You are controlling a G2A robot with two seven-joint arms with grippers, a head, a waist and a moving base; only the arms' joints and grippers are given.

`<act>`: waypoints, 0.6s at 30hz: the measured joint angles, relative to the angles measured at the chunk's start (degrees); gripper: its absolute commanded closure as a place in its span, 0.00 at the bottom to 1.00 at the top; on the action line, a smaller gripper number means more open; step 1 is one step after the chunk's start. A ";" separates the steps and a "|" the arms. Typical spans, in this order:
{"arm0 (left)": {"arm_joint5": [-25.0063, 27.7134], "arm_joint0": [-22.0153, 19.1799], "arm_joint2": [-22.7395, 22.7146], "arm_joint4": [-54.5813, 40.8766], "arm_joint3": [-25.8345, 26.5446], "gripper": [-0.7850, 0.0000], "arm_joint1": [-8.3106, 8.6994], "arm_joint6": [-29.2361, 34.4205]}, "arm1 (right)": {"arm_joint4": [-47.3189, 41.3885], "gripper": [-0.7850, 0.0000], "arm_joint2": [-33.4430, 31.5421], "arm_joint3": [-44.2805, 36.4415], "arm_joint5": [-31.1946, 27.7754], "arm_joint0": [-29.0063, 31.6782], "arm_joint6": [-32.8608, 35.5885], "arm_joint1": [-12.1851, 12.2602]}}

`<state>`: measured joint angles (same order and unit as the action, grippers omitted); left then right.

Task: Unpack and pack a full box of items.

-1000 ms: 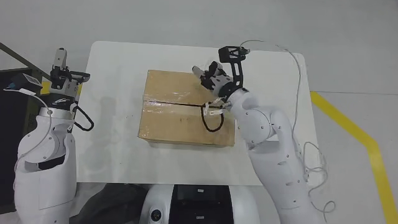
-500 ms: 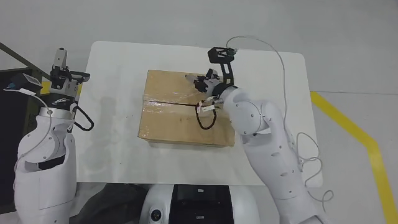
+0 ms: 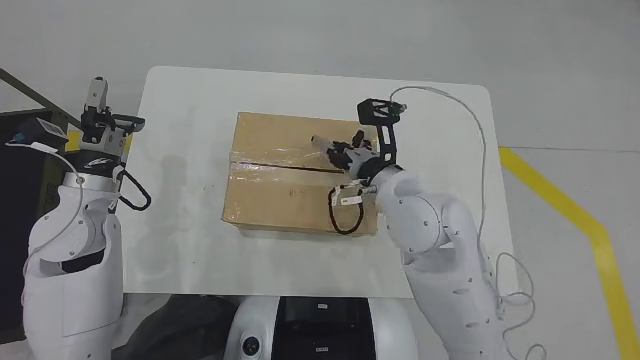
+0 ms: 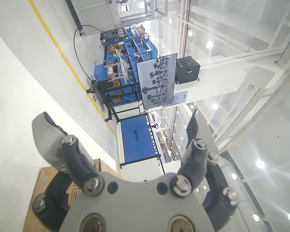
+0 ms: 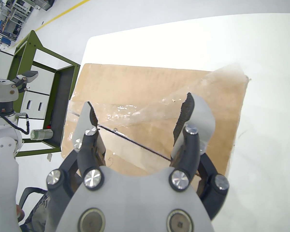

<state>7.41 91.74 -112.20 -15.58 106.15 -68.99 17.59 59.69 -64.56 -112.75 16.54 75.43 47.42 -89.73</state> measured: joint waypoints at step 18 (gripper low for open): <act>0.00 0.00 0.00 0.00 0.00 0.00 0.00 0.00 | -8.94 0.00 -4.12 -1.73 4.83 4.86 -3.97 0.62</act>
<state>7.41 91.74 -112.20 -15.58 106.15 -68.99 17.59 50.75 -68.68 -114.47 21.37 80.28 43.44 -89.11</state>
